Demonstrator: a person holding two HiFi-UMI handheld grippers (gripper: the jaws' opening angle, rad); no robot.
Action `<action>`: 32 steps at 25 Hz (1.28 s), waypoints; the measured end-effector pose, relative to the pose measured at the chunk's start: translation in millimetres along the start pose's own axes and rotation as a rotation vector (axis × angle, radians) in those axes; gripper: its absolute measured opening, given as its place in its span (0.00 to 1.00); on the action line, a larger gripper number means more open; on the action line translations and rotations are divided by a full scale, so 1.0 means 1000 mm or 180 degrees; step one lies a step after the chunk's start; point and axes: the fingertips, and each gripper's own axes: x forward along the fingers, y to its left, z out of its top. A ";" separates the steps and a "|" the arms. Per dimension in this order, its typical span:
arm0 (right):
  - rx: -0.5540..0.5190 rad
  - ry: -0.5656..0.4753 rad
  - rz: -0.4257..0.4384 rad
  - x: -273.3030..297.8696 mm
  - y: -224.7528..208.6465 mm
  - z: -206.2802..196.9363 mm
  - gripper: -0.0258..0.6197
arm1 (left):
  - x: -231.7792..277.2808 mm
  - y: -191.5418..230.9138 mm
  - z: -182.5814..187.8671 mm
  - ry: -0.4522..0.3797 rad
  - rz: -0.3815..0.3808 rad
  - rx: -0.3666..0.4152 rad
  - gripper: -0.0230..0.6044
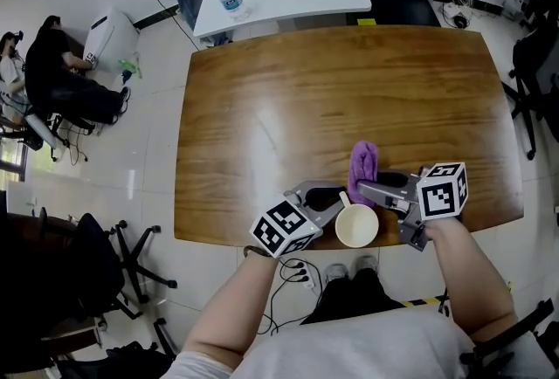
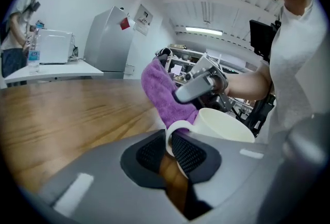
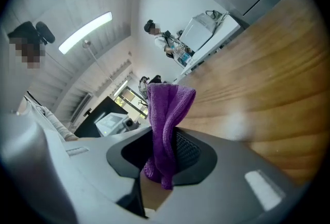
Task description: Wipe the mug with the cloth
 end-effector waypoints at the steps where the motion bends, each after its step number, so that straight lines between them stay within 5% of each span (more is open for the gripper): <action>1: -0.0092 0.0137 -0.0104 0.002 -0.006 -0.008 0.21 | 0.000 0.000 0.000 -0.0004 -0.0001 -0.0018 0.10; 8: -0.0546 0.0693 -0.0634 0.003 -0.032 -0.040 0.21 | -0.001 -0.001 -0.001 0.0000 0.0035 -0.0034 0.10; 16: -0.0540 0.0407 -0.0616 -0.031 -0.015 -0.016 0.21 | -0.004 0.003 -0.001 -0.0098 0.0130 -0.0140 0.10; 26: -0.0569 0.0508 -0.0415 -0.069 0.029 -0.041 0.21 | -0.011 0.011 -0.001 -0.0270 0.0346 -0.0391 0.10; 32: -0.0403 0.0641 -0.0463 -0.054 0.009 -0.055 0.21 | -0.009 0.012 0.000 -0.0280 0.0384 -0.0407 0.10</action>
